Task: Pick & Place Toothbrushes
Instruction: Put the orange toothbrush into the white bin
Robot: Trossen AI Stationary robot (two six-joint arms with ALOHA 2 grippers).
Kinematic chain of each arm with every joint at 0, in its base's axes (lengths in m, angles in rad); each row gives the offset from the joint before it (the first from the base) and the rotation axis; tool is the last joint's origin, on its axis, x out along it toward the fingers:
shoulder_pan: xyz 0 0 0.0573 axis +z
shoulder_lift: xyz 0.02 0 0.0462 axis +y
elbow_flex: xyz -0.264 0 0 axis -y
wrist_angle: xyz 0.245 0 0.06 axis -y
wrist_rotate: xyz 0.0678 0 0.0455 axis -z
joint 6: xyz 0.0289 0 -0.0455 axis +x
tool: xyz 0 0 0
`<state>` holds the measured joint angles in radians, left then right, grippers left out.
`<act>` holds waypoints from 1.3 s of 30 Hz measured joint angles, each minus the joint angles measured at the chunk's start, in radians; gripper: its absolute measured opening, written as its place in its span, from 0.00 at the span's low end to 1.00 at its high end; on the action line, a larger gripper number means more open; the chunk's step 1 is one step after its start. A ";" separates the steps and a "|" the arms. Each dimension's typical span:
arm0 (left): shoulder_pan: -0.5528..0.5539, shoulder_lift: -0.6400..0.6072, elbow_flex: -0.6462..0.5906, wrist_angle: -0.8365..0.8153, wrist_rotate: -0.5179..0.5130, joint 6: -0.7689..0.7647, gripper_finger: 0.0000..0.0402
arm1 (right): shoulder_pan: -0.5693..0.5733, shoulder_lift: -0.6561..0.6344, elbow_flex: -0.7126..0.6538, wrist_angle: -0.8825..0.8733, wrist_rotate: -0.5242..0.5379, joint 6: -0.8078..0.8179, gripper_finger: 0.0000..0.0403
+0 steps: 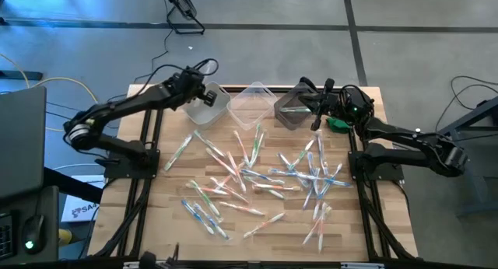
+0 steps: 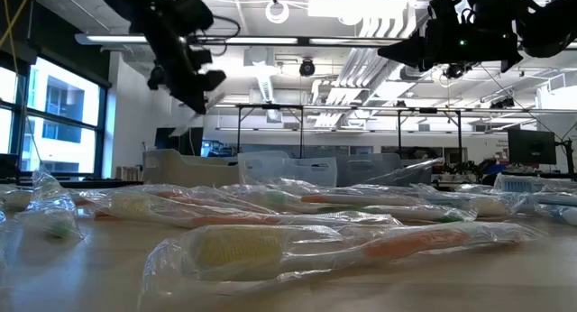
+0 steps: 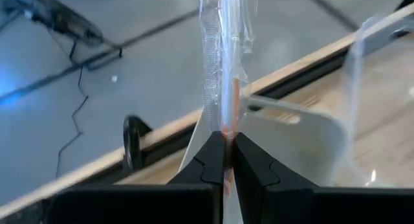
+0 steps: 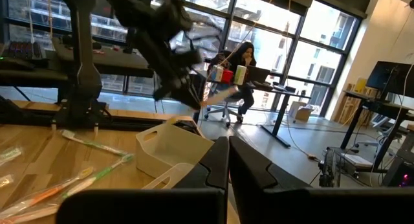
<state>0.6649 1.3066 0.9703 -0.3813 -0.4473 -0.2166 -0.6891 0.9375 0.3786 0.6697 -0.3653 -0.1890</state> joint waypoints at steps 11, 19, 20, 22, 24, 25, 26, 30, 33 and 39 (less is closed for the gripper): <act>0.009 0.151 0.000 -0.004 0.002 -0.104 0.02 | 0.000 0.000 0.000 0.000 0.000 0.000 0.01; 0.009 0.220 0.000 0.016 0.003 -0.129 0.02 | 0.000 0.000 0.000 0.000 0.000 0.000 0.01; 0.009 0.227 0.000 0.020 0.004 -0.130 0.02 | 0.000 0.000 0.000 0.000 0.000 0.000 0.01; 0.009 0.237 0.000 0.026 0.005 -0.134 0.02 | 0.000 0.000 0.000 0.000 0.000 0.000 0.01; 0.009 0.246 0.000 0.026 0.013 -0.139 0.02 | 0.000 0.000 0.000 0.000 0.000 0.000 0.01; 0.009 0.249 0.000 0.025 0.015 -0.142 0.02 | 0.000 0.000 0.000 0.000 0.000 0.000 0.01; 0.009 0.250 0.000 0.024 0.015 -0.147 0.02 | 0.000 0.000 0.000 0.000 0.000 0.000 0.01; 0.009 0.258 0.000 0.022 0.018 -0.155 0.03 | 0.000 0.000 0.000 0.000 0.000 0.000 0.01; 0.009 0.258 -0.001 0.023 0.027 -0.165 0.06 | 0.000 0.000 0.000 0.000 0.000 0.000 0.01; 0.009 0.258 -0.001 0.020 0.027 -0.186 0.18 | 0.000 0.000 0.000 0.000 0.000 0.000 0.01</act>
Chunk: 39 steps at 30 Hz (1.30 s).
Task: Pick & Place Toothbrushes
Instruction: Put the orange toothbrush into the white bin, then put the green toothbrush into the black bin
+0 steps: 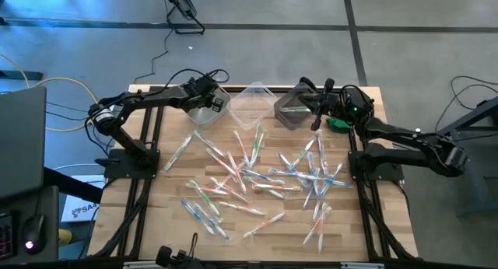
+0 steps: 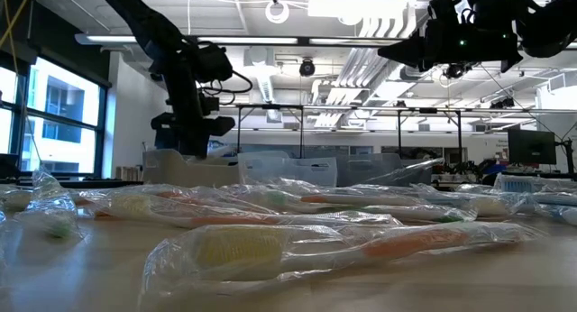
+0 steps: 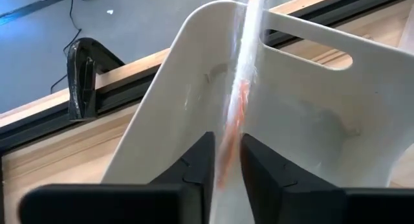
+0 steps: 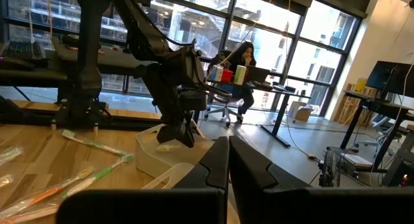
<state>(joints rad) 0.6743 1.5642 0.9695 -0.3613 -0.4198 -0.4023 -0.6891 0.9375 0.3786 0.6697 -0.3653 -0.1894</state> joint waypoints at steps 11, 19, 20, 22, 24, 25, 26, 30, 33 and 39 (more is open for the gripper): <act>0.000 0.000 0.000 0.005 0.001 0.001 0.28 | 0.000 0.000 0.000 0.000 0.000 0.000 0.01; -0.001 -0.026 0.000 -0.008 0.036 0.055 0.27 | 0.000 0.000 0.000 0.000 0.000 0.000 0.01; -0.003 -0.037 0.000 -0.008 0.050 0.059 0.27 | 0.000 0.000 0.000 0.000 0.000 0.000 0.01; -0.009 -0.062 0.000 -0.019 0.060 0.065 0.26 | 0.000 0.000 0.000 0.000 0.000 0.000 0.01; -0.016 -0.098 0.000 -0.049 0.071 0.065 0.24 | 0.000 0.000 0.000 0.000 0.000 -0.001 0.01; -0.017 -0.118 0.000 -0.065 0.071 0.065 0.24 | 0.000 0.000 0.000 0.000 0.000 -0.003 0.01; -0.022 -0.136 0.000 -0.076 0.074 0.064 0.23 | 0.000 0.000 0.000 0.000 0.000 -0.007 0.01; -0.046 -0.216 0.000 -0.167 0.103 0.040 0.20 | 0.000 0.000 0.000 -0.001 0.000 -0.022 0.01; -0.083 -0.269 0.001 -0.262 0.130 -0.001 0.19 | 0.000 0.000 0.000 -0.001 0.000 -0.022 0.01; -0.188 -0.358 0.000 -0.480 0.192 -0.120 0.17 | 0.000 0.000 0.000 -0.005 0.000 -0.022 0.01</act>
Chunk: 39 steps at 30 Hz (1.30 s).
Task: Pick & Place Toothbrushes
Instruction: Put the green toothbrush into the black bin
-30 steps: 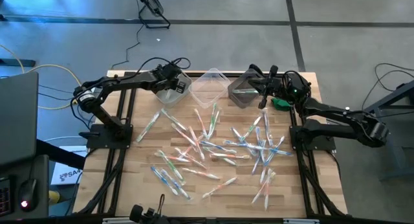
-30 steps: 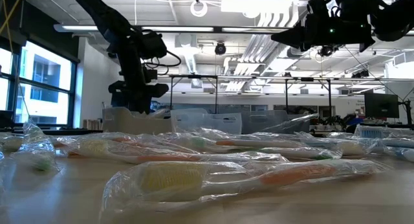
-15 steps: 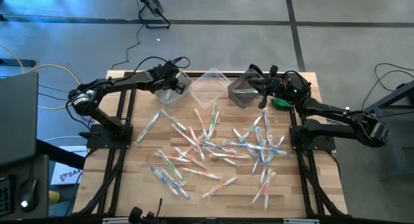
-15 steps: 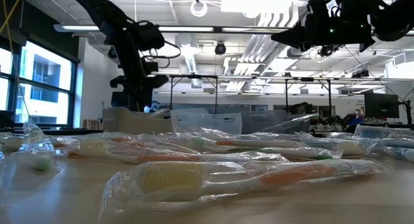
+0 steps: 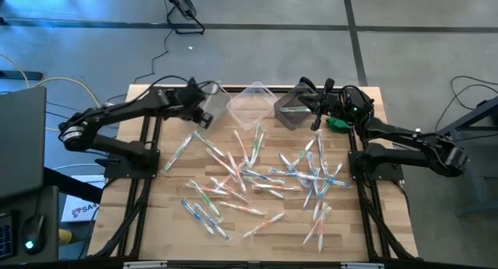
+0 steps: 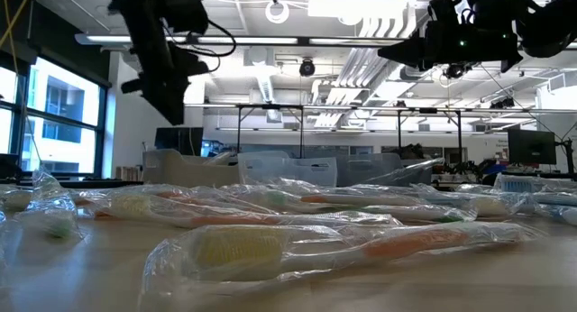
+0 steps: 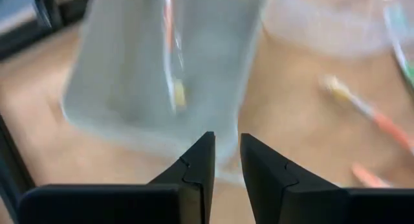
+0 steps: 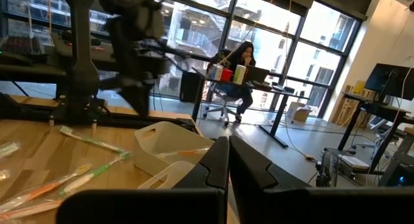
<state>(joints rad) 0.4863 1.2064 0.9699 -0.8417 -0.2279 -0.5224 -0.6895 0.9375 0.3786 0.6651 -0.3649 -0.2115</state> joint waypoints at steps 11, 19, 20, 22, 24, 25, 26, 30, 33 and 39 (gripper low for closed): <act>-0.152 -0.024 0.000 -0.267 0.038 -0.200 0.17 | 0.000 0.000 0.000 0.000 0.000 -0.001 0.01; -0.172 -0.024 0.000 -0.285 0.037 -0.189 0.17 | 0.000 0.000 0.000 -0.003 0.000 -0.001 0.01; -0.172 -0.024 0.000 -0.285 0.037 -0.189 0.17 | 0.000 0.000 0.000 -0.003 0.000 -0.001 0.01; -0.172 -0.024 0.000 -0.283 0.037 -0.189 0.17 | 0.000 0.000 0.000 -0.003 0.000 -0.001 0.01; -0.173 -0.024 0.000 -0.282 0.037 -0.194 0.17 | 0.000 0.000 0.000 -0.003 0.000 -0.001 0.01; -0.173 -0.024 0.000 -0.280 0.037 -0.207 0.17 | 0.000 0.000 0.000 -0.003 0.000 -0.001 0.01; -0.173 -0.020 0.000 -0.278 0.039 -0.223 0.17 | 0.000 0.000 0.000 -0.003 0.000 -0.001 0.01; -0.173 0.001 -0.002 -0.305 0.086 -0.242 0.23 | 0.000 0.000 0.000 -0.004 0.000 -0.001 0.01; -0.173 0.019 -0.017 -0.338 0.082 -0.242 0.30 | 0.000 0.000 0.000 -0.004 0.000 -0.001 0.01; -0.172 0.022 -0.108 -0.335 0.084 -0.253 0.34 | 0.000 0.000 0.000 -0.004 0.000 0.000 0.01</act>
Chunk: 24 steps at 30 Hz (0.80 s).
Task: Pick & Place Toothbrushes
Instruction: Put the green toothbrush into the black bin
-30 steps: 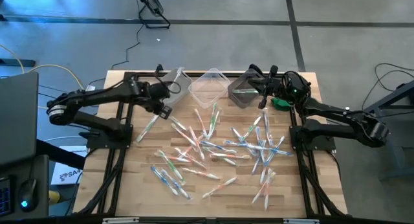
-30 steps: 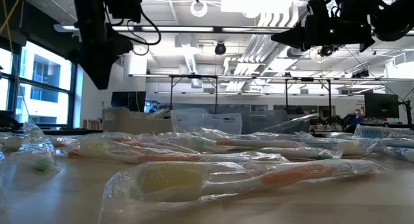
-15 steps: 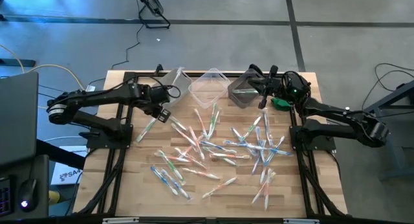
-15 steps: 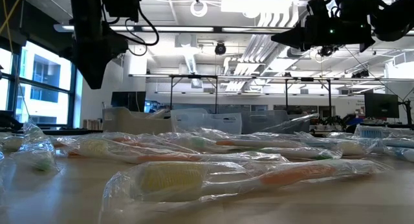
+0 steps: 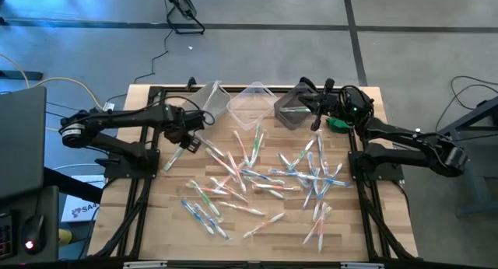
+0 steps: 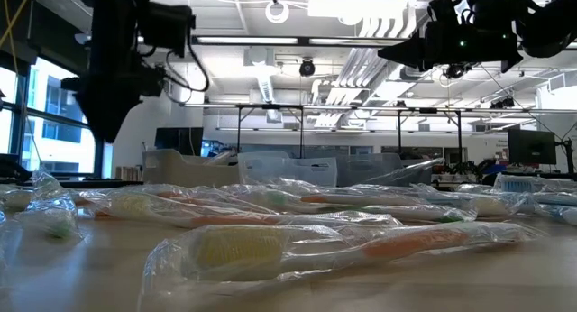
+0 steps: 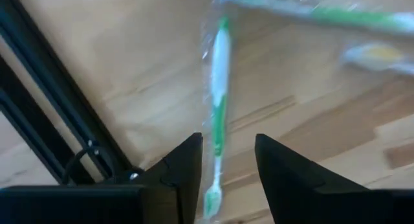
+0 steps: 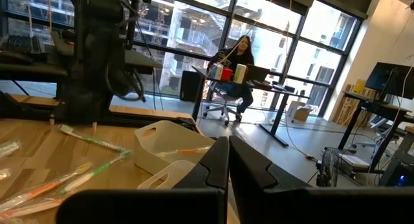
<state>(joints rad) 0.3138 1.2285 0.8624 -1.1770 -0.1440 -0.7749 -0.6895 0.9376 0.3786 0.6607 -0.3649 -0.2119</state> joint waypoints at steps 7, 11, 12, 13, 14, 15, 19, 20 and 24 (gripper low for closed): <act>0.000 0.000 -0.120 0.083 0.001 -0.042 0.34 | 0.000 0.000 0.000 0.000 0.000 0.000 0.01; 0.000 0.000 -0.163 0.163 0.004 -0.034 0.34 | 0.000 0.000 0.000 0.000 0.000 0.000 0.01; 0.000 0.000 -0.172 0.175 0.005 -0.034 0.34 | 0.000 0.000 0.000 0.000 0.000 0.000 0.01; 0.000 0.000 -0.181 0.187 0.005 -0.034 0.34 | 0.000 0.000 0.000 0.000 0.000 0.000 0.01; 0.000 0.000 -0.188 0.196 0.005 -0.034 0.34 | 0.000 0.000 0.000 0.000 0.000 0.000 0.01; 0.000 0.000 -0.194 0.201 0.005 -0.034 0.34 | 0.000 0.000 0.000 0.000 0.000 0.000 0.01; 0.000 0.001 -0.228 0.231 0.006 -0.042 0.34 | 0.000 0.000 0.000 0.000 0.000 0.000 0.01; 0.000 0.001 -0.236 0.244 0.006 -0.042 0.34 | 0.000 0.000 0.000 0.000 0.000 0.000 0.01; 0.000 0.001 -0.258 0.276 0.008 -0.042 0.34 | 0.000 0.000 0.000 0.001 0.000 0.000 0.01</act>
<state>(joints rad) 0.3138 1.2293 0.6040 -0.9011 -0.1359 -0.8165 -0.6895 0.9379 0.3786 0.6613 -0.3649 -0.2118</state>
